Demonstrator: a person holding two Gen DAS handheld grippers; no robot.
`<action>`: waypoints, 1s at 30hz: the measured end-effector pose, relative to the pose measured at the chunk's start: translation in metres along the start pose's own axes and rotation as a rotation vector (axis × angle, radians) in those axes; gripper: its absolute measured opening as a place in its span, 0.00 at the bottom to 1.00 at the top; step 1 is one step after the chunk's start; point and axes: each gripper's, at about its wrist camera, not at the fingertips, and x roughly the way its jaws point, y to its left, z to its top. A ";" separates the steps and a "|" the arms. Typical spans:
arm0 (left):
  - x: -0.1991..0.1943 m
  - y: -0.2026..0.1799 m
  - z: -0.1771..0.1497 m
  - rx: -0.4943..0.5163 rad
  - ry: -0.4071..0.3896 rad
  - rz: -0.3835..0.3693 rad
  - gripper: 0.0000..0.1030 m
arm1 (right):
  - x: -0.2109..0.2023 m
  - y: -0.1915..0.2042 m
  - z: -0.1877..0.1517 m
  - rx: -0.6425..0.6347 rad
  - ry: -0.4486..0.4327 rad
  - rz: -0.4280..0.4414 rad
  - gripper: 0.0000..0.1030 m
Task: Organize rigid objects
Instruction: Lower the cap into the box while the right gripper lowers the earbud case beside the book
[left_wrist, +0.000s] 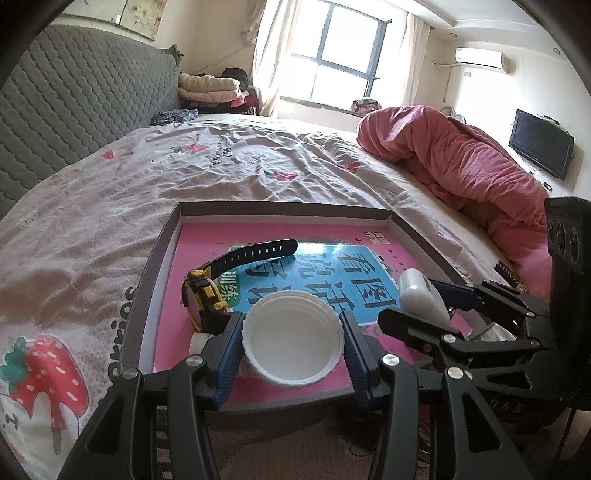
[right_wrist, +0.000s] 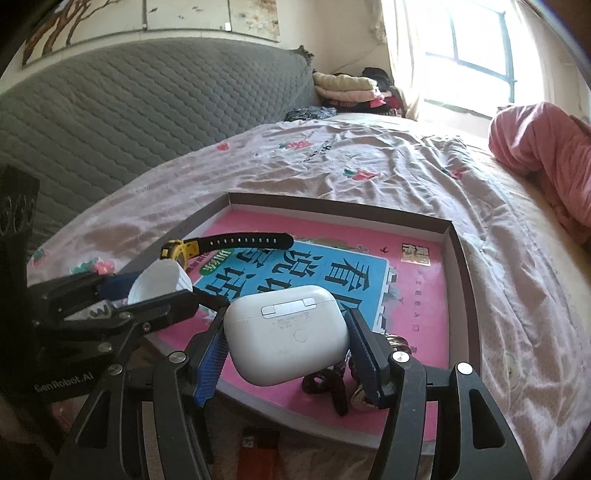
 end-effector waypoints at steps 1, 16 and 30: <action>0.001 0.000 0.000 -0.001 0.001 0.001 0.49 | 0.001 0.001 0.000 -0.013 0.004 -0.003 0.61; -0.001 0.009 0.008 -0.008 -0.001 0.067 0.49 | 0.017 0.027 0.001 -0.161 0.050 -0.003 0.61; -0.016 0.049 0.013 -0.105 0.009 0.153 0.49 | 0.029 0.032 0.007 -0.177 0.073 0.040 0.61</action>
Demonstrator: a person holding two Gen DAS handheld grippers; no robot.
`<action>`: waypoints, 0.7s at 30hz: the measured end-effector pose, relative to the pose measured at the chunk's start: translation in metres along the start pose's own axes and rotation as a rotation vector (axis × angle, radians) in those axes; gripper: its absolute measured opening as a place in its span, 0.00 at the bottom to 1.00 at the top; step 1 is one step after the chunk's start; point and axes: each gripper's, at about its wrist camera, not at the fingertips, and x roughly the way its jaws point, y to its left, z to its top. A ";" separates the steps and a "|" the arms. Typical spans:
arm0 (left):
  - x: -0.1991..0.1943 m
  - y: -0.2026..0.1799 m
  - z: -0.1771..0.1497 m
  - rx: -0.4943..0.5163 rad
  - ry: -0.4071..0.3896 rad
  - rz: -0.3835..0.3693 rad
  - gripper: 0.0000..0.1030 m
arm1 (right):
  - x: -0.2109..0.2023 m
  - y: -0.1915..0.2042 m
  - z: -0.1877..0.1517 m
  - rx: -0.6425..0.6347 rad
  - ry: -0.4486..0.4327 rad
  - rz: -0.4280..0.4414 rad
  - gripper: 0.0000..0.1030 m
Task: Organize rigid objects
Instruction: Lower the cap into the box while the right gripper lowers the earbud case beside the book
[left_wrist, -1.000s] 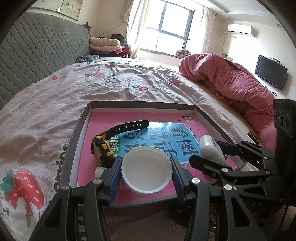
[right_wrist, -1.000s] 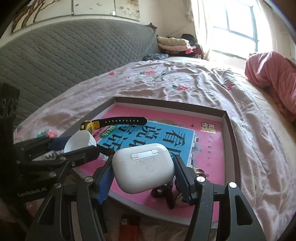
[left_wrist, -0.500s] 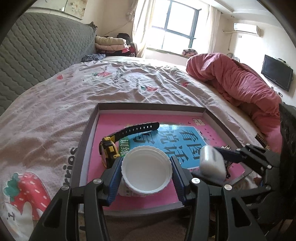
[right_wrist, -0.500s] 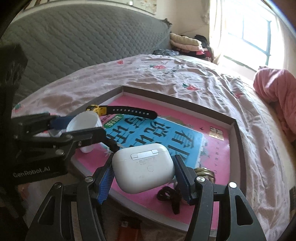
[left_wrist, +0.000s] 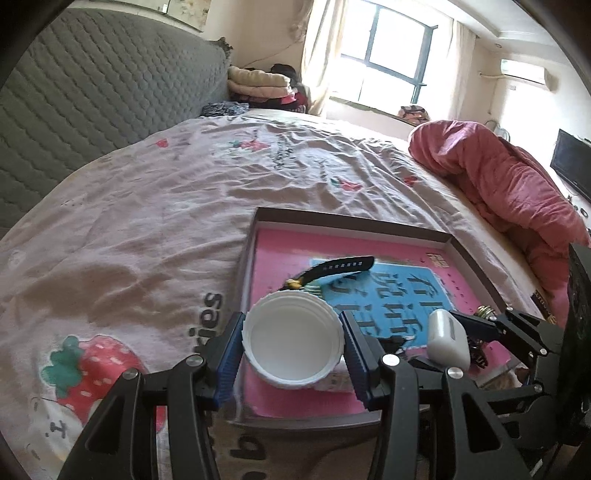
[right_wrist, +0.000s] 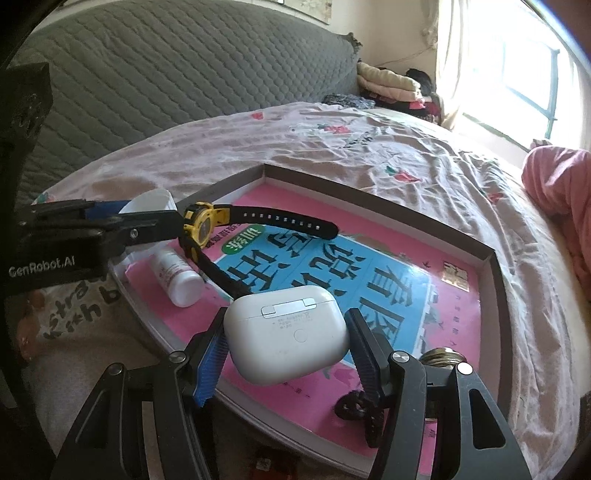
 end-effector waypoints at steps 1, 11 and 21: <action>0.000 0.002 0.000 -0.001 0.001 0.003 0.49 | 0.001 0.001 0.001 -0.001 0.003 0.006 0.61; 0.011 -0.001 -0.007 0.009 0.046 0.004 0.49 | 0.012 -0.002 0.006 0.035 0.052 0.087 0.61; 0.014 -0.003 -0.009 0.013 0.047 -0.011 0.49 | 0.016 -0.001 0.009 0.043 0.077 0.114 0.61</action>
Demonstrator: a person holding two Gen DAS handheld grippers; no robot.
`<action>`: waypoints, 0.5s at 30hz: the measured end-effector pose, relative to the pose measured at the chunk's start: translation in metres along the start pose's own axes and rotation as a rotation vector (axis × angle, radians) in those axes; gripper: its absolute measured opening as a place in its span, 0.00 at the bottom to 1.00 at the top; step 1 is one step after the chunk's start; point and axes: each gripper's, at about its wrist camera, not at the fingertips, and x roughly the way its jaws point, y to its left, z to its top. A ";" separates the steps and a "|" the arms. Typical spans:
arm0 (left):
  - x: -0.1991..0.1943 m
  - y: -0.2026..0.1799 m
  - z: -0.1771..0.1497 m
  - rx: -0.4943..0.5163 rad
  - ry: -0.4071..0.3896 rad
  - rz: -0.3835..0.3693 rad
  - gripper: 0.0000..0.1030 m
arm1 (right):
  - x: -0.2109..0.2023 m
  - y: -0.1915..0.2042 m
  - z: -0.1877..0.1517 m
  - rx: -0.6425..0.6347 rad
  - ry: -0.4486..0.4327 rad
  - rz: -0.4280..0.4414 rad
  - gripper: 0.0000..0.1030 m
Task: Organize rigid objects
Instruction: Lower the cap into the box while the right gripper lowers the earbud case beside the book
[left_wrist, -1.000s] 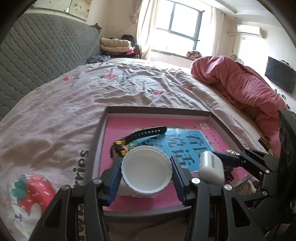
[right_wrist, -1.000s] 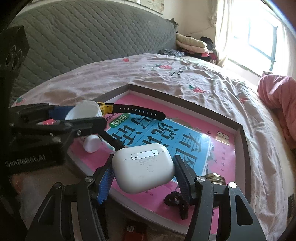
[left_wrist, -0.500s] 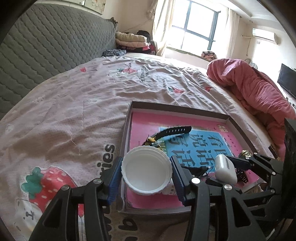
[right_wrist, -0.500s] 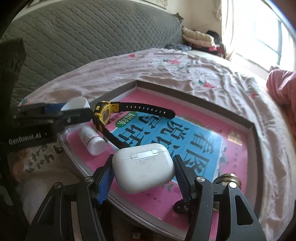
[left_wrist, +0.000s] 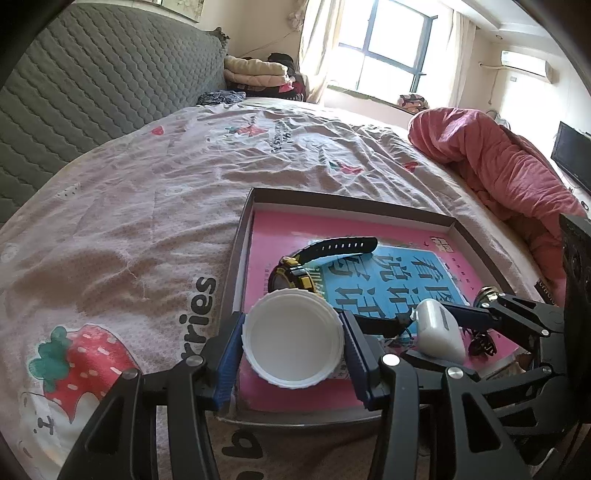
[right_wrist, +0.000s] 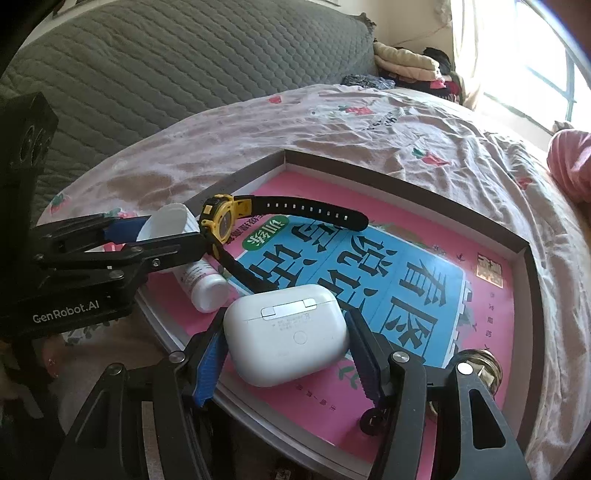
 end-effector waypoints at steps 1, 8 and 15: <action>0.000 -0.001 0.000 0.000 -0.001 -0.006 0.49 | 0.002 -0.001 0.001 0.027 0.013 0.012 0.61; 0.003 -0.010 0.000 0.023 0.001 -0.019 0.49 | 0.006 0.003 0.007 0.004 0.042 -0.025 0.61; 0.002 -0.015 -0.002 0.035 0.004 -0.038 0.49 | 0.003 0.001 0.007 -0.014 0.054 -0.030 0.61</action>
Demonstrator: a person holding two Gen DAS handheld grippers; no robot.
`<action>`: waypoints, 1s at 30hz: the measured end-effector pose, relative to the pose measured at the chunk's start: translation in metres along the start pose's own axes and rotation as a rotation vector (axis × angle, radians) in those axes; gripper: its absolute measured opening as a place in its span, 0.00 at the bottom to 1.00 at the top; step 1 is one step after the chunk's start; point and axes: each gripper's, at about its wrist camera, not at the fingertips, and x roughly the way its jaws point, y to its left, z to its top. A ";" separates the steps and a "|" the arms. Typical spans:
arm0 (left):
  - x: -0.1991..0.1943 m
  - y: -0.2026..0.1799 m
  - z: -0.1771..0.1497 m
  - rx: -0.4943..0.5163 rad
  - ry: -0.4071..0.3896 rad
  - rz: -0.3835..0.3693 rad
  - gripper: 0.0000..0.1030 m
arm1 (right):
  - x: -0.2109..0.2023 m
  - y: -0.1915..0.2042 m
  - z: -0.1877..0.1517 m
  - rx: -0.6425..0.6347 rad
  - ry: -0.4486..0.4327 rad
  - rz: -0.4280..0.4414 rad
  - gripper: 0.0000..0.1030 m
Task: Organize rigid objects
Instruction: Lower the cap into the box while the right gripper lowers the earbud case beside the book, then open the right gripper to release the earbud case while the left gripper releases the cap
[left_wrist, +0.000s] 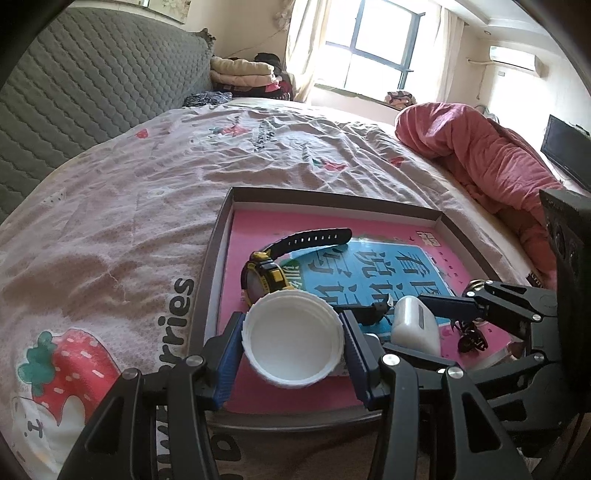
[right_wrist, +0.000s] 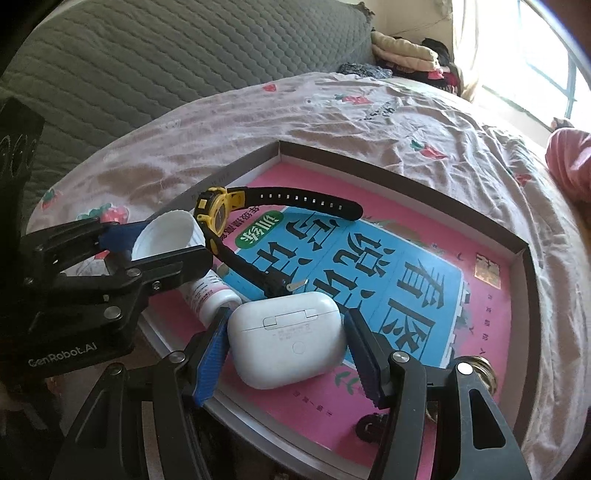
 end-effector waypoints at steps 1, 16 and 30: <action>0.000 0.000 0.000 -0.001 0.001 -0.004 0.49 | -0.001 -0.001 -0.001 0.001 0.001 0.006 0.61; 0.007 0.009 0.006 -0.048 0.021 -0.042 0.49 | 0.001 -0.007 -0.007 0.056 -0.019 0.044 0.67; 0.009 0.009 0.008 -0.052 0.026 -0.057 0.50 | -0.025 0.011 -0.017 -0.069 -0.125 -0.039 0.70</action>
